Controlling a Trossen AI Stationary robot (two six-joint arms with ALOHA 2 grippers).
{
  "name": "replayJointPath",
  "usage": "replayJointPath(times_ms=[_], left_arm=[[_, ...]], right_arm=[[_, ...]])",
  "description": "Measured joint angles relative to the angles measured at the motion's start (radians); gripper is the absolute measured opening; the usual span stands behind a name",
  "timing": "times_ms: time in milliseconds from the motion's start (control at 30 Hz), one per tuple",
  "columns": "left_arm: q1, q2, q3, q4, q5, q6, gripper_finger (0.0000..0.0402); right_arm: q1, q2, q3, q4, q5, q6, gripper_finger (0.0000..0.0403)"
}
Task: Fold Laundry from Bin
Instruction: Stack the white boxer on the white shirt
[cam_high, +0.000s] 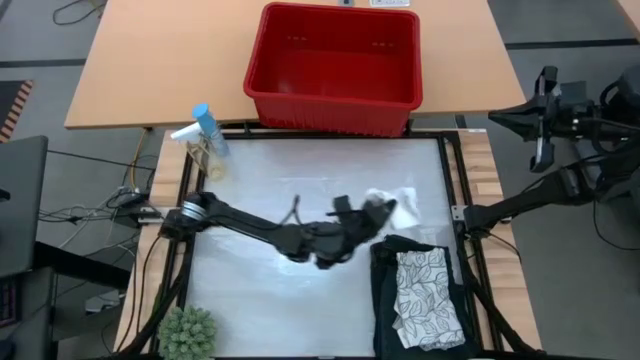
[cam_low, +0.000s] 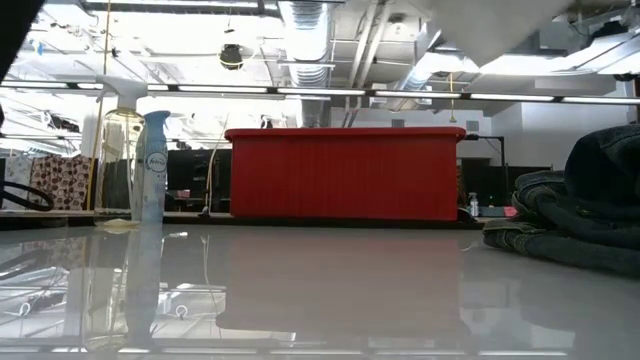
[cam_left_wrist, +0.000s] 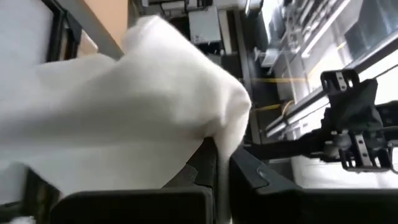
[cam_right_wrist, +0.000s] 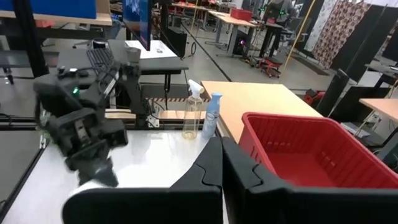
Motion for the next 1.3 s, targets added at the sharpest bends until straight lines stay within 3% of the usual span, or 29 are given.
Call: replayJointPath(times_ms=[200,333,533,733,867,1033,1133,1300], left_arm=[[0.000,0.315,0.431,-0.044,-0.057,0.003,0.0000],[0.006,0.354,0.329,0.155,-0.051,-0.072,0.0000],[-0.003,0.364,0.346,-0.125,0.138,-0.218,0.0000],[-0.009,0.373,0.350,-0.138,0.343,-0.191,0.0000],[-0.007,0.375,0.350,-0.129,0.327,-0.288,0.0000],[0.023,0.376,0.376,0.083,0.301,-0.128,0.0000],[0.034,0.372,0.430,-0.001,0.335,-0.053,0.0000],[0.000,0.375,0.424,-0.055,0.396,-0.063,0.0000]], right_arm=[[0.000,-0.052,0.000,-0.019,-0.012,-0.043,0.0020],[0.006,-0.094,-0.001,-0.022,-0.037,-0.051,0.0020],[0.019,-0.168,0.001,-0.038,-0.054,-0.049,0.0021],[0.019,-0.214,0.001,-0.026,-0.054,-0.019,0.0021],[0.019,-0.221,0.001,-0.027,-0.054,-0.016,0.0021],[0.019,-0.220,0.000,-0.048,-0.054,-0.015,0.0021],[0.019,-0.221,-0.007,-0.050,-0.053,-0.014,0.0021],[0.015,-0.220,-0.013,-0.059,-0.053,-0.011,0.0021]])
